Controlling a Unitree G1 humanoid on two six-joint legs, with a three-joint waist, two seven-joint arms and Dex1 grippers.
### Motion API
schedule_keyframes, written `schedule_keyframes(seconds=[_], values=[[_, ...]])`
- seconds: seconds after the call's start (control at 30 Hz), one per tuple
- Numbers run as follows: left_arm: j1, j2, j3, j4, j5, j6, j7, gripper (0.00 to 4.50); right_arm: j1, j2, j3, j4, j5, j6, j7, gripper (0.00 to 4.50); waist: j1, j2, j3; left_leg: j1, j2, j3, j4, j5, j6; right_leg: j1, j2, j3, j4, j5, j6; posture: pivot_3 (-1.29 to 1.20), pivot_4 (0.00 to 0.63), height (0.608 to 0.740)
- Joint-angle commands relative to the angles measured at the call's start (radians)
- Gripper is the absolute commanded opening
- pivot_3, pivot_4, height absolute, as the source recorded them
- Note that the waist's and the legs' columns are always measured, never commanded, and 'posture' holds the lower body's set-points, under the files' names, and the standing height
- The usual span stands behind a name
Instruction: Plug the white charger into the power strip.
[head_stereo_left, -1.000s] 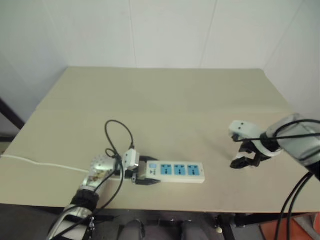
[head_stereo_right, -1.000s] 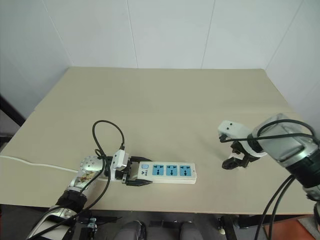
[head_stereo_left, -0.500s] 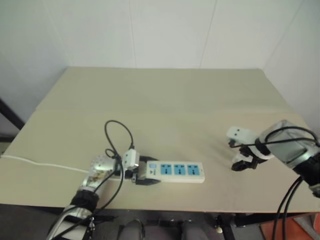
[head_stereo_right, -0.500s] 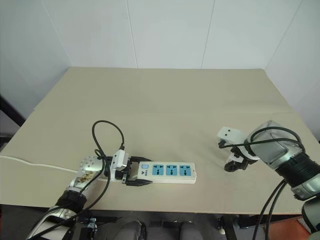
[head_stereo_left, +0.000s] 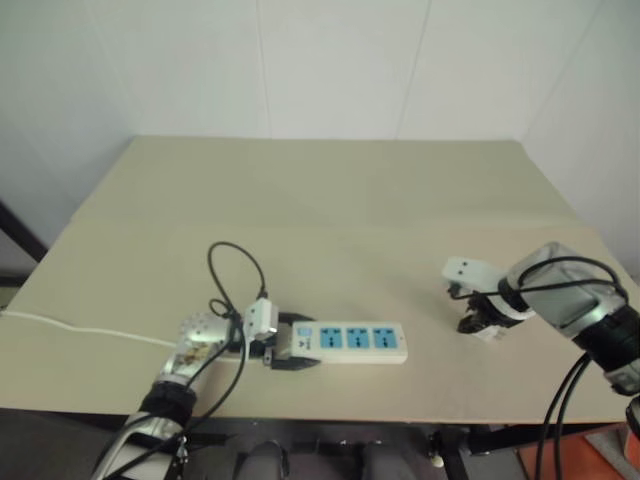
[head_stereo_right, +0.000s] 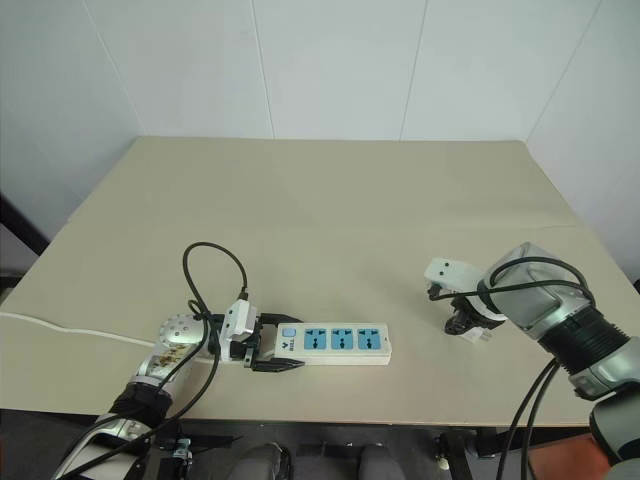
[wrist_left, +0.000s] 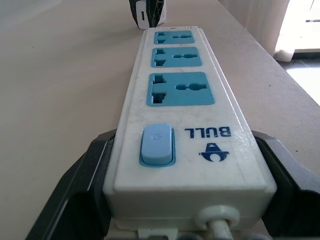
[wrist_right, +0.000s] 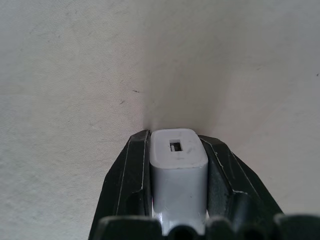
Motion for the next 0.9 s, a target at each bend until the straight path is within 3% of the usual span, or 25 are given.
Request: schedule_keyframes(seconds=[0.03, 0.17, 0.27, 0.47, 0.53, 0.67, 0.9], values=[[0.018, 0.012, -0.030, 0.027, 0.049, 0.015, 0.014, 3.32, -0.024, 0.044, -0.147, 0.026, 0.000, -0.080, -0.095, 1.15, -0.001, 0.000, 0.000, 0.000, 0.000, 0.000, 0.000, 0.000, 0.000, 0.000, 0.000, 0.000, 0.000, 0.000, 0.000, 0.00, 0.150, 0.740], [0.021, 0.014, -0.031, 0.028, 0.049, 0.016, 0.016, 3.32, -0.066, 0.194, -0.442, 0.066, 0.132, -0.191, -0.216, 1.15, -0.002, 0.000, 0.000, 0.000, 0.000, 0.000, 0.000, 0.000, 0.000, -0.001, 0.000, 0.001, 0.001, 0.001, 0.000, 0.00, 0.150, 0.740], [0.023, 0.017, -0.035, 0.027, 0.049, 0.018, 0.012, 3.32, 0.005, 0.325, -0.678, -0.022, 0.273, -0.249, -0.300, 1.15, 0.003, 0.000, 0.000, 0.000, 0.000, -0.002, 0.000, 0.000, 0.000, 0.000, 0.002, 0.000, 0.000, 0.002, -0.002, 0.00, 0.150, 0.740], [0.012, 0.016, -0.036, 0.040, 0.048, 0.014, 0.017, 3.32, 0.186, 0.538, -0.863, -0.206, 0.492, -0.280, -0.363, 1.15, 0.005, -0.001, -0.001, 0.000, -0.001, -0.006, -0.001, 0.000, 0.001, 0.003, 0.001, -0.003, -0.001, 0.004, -0.006, 0.00, 0.150, 0.740], [0.008, 0.018, -0.037, 0.044, 0.048, 0.011, 0.013, 3.32, 0.243, 0.599, -0.859, -0.235, 0.543, -0.337, -0.329, 1.15, 0.001, -0.001, -0.001, 0.000, -0.001, -0.006, -0.001, 0.000, 0.001, 0.003, 0.001, -0.003, 0.001, 0.004, -0.006, 0.00, 0.150, 0.740], [0.002, 0.023, -0.037, 0.050, 0.049, 0.011, 0.007, 3.32, 0.348, 0.649, -0.715, -0.246, 0.485, -0.524, -0.241, 1.15, -0.004, 0.000, -0.001, 0.005, 0.000, -0.006, -0.001, 0.000, 0.001, 0.007, 0.002, -0.003, 0.001, 0.000, -0.001, 0.00, 0.150, 0.740], [-0.001, 0.031, -0.041, 0.045, 0.052, 0.017, 0.003, 3.32, 0.435, 0.698, -0.583, -0.191, 0.470, -0.709, -0.136, 1.15, -0.003, -0.001, -0.001, 0.006, 0.000, -0.006, -0.001, 0.000, 0.001, 0.008, 0.002, -0.003, 0.000, 0.000, -0.001, 0.00, 0.150, 0.740]])
